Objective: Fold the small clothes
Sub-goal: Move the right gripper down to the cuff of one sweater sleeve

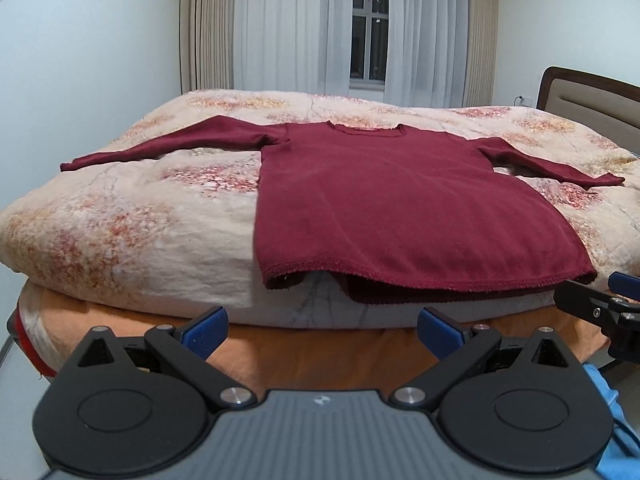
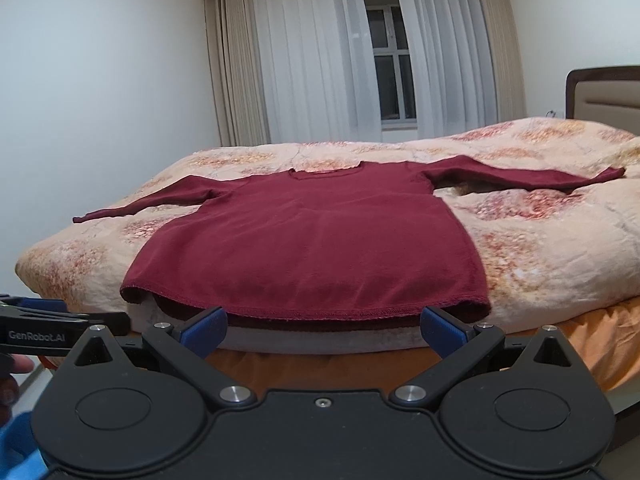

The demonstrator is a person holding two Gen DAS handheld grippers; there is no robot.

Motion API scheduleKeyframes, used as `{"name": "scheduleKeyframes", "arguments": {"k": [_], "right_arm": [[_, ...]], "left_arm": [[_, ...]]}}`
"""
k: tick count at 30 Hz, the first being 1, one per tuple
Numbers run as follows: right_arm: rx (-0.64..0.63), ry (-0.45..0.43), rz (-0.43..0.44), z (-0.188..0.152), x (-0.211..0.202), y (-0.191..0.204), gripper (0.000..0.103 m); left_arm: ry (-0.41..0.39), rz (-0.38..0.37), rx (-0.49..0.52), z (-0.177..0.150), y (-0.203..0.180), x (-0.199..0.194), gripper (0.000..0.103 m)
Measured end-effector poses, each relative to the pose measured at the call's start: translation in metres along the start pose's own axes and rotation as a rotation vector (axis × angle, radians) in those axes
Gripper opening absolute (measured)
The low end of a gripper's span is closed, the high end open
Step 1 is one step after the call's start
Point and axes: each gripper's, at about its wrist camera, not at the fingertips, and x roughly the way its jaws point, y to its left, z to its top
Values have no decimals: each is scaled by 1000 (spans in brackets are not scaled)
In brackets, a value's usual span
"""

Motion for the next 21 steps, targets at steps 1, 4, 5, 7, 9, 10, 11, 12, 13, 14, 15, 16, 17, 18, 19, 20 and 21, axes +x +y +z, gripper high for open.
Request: {"name": "scheduleKeyframes", "arguments": {"k": [1,4,5,7,9,10,11,12,13,14,15,16,17,18,19,20,21], "right_arm": [[0,4,2,3,4,-1,103],[-1,4,6,13,19,-6,103],[3,7,6,17,25,-8,103],[14,7,9,26,36,-15,103],[32,7,13,36,48,-23,103],[41,6,13,42,55,-28,103],[51,8,11,48,62,-33,103],[61,10,8,54,68,-39,103],[71,11,2,60,75,-46,103],[78,12,-7,66,82,-52,103],[84,14,-18,72,89,-59,103],[89,18,-33,78,96,-65,103],[93,22,-53,83,102,-72,103],[100,27,-71,89,109,-79,103],[107,32,-85,94,115,-87,103],[115,36,-96,97,121,-95,103],[126,40,-105,100,127,-103,103]], "left_arm": [[1,8,-4,4,0,3,103],[0,35,-7,21,-3,15,103],[3,40,-9,29,-4,20,103],[11,43,-18,44,-5,32,103],[14,35,-22,62,-6,43,103],[8,33,-22,71,-7,49,103],[0,32,-21,79,-9,55,103],[-5,32,-19,88,-11,62,103],[-8,36,-19,97,-13,70,103],[-8,42,-18,108,-16,78,103],[-11,46,-14,117,-18,86,103],[-19,49,-11,126,-20,94,103],[-29,52,-10,133,-23,100,103],[-38,53,-13,140,-25,108,103],[-44,52,-17,147,-26,115,103],[-48,50,-19,152,-29,123,103],[-48,48,-21,156,-31,131,103]]}}
